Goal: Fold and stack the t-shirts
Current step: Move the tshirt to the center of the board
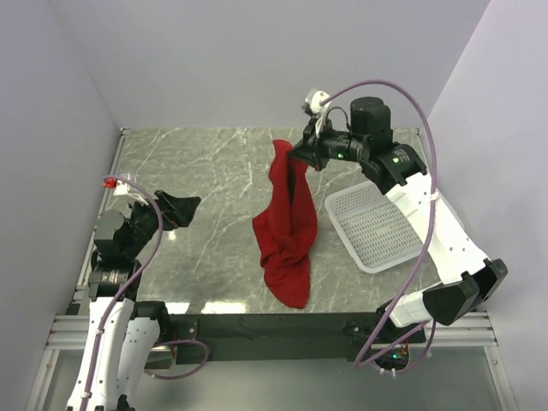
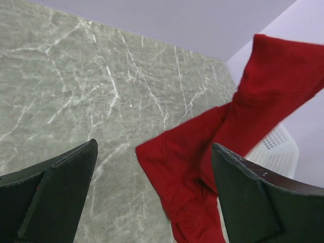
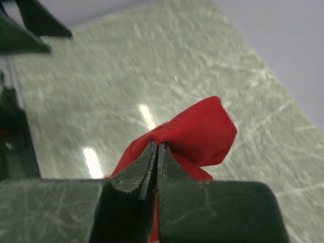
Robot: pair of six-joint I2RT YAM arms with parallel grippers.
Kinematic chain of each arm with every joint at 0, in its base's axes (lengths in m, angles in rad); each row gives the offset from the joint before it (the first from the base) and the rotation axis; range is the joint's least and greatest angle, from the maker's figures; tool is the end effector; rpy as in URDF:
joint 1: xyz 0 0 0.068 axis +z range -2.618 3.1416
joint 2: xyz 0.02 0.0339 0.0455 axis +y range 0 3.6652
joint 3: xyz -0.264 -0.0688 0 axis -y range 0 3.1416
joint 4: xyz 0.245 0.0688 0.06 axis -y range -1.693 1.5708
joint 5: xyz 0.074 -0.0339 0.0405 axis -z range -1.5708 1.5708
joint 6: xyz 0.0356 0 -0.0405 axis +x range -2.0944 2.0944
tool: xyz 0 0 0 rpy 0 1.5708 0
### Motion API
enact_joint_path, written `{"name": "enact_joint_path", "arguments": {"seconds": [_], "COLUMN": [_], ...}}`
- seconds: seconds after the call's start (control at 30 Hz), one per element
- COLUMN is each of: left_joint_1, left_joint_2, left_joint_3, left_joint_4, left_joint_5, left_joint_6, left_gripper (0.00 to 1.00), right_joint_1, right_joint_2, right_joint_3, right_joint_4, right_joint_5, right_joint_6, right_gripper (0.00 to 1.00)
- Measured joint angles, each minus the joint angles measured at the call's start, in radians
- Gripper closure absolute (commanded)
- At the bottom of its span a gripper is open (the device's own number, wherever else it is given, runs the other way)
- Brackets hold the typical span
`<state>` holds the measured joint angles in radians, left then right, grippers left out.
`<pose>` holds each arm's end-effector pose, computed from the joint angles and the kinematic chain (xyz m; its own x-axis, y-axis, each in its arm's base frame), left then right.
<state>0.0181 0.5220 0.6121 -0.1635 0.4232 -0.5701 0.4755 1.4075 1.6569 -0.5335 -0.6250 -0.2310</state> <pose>0.1362 -0.0122 0.3191 -0.2738 -0.4971 -0.8233 0.2913 0.7730 -0.5636 0.2558 0.1551 0.4638 -0.0433 -0.2311 -0.9720 -0.9045 0.4222 -0.0601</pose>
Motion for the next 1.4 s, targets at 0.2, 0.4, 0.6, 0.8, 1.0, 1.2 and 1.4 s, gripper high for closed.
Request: {"name": "enact_joint_path", "arguments": {"seconds": [0.2,0.4,0.6,0.8,1.0,1.2,1.4], "left_joint_1": [0.0,-0.143,-0.424,-0.552,-0.638,-0.663,-0.663], "left_joint_2": [0.084,0.319,0.59,0.792,0.927,1.029,1.017], "left_joint_3": [-0.016,-0.035,-0.006,0.034,0.152,0.272,0.301], "left_joint_4": [0.07,0.187,0.283,0.411,0.455,0.436,0.392], "left_joint_5": [0.067,0.091,0.066,0.049,0.019,0.006,-0.018], "left_joint_6": [-0.055,-0.131,-0.177,-0.22,-0.2,-0.16,-0.124], "left_gripper": [0.01,0.01,0.04,0.04,0.12,0.69,0.99], "right_joint_1": [0.007,0.01,0.011,0.006,-0.041,-0.082,-0.116], "right_joint_2": [0.0,-0.018,-0.032,-0.064,-0.07,-0.071,-0.071], "right_joint_3": [-0.056,-0.113,-0.129,-0.138,-0.127,-0.11,-0.105], "right_joint_4": [-0.053,-0.076,-0.089,-0.087,-0.075,-0.043,-0.043], "right_joint_5": [0.019,0.021,0.035,0.05,0.037,0.018,0.02], "right_joint_6": [-0.133,-0.208,-0.235,-0.234,-0.153,-0.08,-0.053], "right_gripper": [1.0,1.0,1.0,1.0,1.0,1.0,1.0]}}
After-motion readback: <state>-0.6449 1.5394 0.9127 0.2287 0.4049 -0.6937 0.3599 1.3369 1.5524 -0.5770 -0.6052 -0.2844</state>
